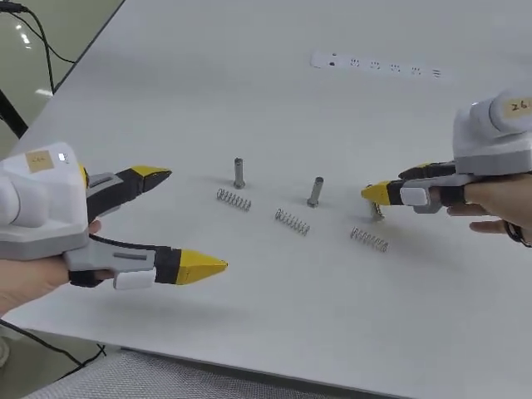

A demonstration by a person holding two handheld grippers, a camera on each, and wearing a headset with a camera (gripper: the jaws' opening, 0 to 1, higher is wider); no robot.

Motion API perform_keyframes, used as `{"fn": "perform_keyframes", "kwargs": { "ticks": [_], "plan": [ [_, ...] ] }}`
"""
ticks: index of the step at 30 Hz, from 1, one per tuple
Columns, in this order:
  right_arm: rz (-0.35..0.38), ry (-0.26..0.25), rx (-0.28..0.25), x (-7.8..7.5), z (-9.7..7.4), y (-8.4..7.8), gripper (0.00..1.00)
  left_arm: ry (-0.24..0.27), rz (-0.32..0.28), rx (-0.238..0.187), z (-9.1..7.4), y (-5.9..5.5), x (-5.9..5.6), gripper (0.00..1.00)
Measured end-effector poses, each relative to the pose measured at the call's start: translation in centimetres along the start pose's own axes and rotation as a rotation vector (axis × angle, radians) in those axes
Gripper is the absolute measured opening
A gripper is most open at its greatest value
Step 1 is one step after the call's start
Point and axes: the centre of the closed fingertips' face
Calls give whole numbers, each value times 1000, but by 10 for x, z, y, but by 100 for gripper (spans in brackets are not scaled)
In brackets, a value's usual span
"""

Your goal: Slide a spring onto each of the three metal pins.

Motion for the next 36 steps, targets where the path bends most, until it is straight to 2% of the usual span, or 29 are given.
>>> {"fn": "perform_keyframes", "kwargs": {
  "ticks": [5,14,19,26,30,36],
  "plan": [
    [59,-5,19,-6,6,-1,42,-2,-1,-1,0,0,1,96],
    [63,-9,73,-8,20,-4,35,-4,7,3,1,2,4,96],
    [86,-36,115,-15,26,-9,30,-5,10,6,2,3,6,96],
    [116,-43,132,-17,28,-13,26,-8,8,5,4,4,7,96],
    [106,-52,162,-18,31,-19,24,-11,5,7,5,4,7,96],
    [70,-65,176,-17,35,-21,22,-14,4,9,6,4,6,96]
  ]
}}
Point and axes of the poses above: the centre of the closed fingertips' face, and the gripper's own axes: z roughly forward along the fingers, x roughly to its left, y roughly out of its top, and after that the axes turned 3 degrees about -x, right-handed
